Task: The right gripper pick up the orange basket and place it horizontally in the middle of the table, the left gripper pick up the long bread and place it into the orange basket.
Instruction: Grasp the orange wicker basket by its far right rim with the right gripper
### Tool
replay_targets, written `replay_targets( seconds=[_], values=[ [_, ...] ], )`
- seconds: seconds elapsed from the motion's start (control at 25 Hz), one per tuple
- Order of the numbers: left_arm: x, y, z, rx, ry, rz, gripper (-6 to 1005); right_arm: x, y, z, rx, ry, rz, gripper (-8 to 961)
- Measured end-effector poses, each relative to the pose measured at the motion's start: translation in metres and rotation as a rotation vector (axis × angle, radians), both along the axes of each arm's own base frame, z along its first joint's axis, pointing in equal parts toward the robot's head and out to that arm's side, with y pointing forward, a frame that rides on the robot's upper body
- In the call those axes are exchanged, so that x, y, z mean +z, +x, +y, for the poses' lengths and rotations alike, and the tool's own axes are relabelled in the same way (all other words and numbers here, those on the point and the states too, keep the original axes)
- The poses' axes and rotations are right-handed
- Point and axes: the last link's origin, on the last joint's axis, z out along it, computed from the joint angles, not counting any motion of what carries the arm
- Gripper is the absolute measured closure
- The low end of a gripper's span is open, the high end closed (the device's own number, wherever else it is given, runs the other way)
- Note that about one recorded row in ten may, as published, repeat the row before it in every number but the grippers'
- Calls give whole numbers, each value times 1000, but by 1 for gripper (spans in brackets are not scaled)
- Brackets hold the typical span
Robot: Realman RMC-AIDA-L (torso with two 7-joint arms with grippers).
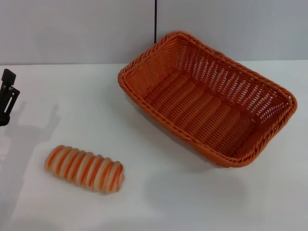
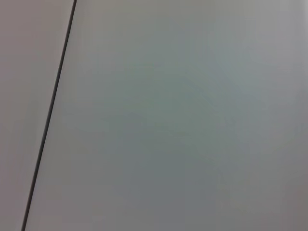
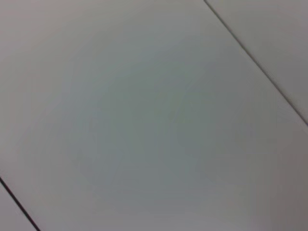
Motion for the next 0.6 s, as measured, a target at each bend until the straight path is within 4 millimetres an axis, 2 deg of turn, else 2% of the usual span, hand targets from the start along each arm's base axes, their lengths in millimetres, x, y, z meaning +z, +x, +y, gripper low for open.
replay_targets(
  seconds=[0.6],
  values=[
    [-1,4,6,-11,1,-8,141,-8,-8,13,61,-119,-39,453]
  ],
)
